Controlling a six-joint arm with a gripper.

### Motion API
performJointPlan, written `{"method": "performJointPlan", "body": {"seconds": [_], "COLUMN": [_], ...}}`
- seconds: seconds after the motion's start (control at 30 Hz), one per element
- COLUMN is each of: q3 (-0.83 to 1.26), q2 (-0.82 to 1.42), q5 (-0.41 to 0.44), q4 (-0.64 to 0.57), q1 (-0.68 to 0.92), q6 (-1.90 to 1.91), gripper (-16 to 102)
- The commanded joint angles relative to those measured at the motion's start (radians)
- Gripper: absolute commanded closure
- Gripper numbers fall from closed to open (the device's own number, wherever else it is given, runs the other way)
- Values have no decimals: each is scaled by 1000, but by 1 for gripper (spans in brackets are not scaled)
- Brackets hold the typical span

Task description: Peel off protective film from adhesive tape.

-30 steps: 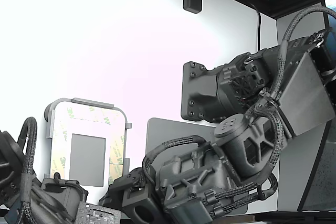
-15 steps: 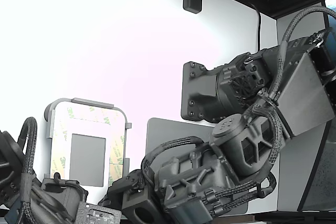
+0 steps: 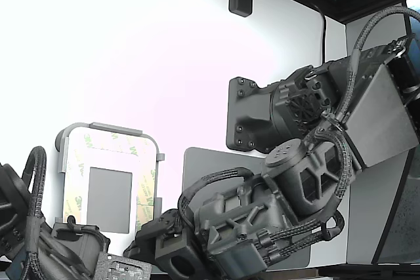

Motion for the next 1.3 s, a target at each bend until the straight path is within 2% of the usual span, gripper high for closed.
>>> {"method": "performJointPlan", "body": {"seconds": [0.0, 1.27], "q3": [-17, 26], "q2": [31, 80], "q5": [-2, 3], "q4": [-8, 18], "q1": [-15, -6], "q6": [2, 3], "gripper": [97, 97]}}
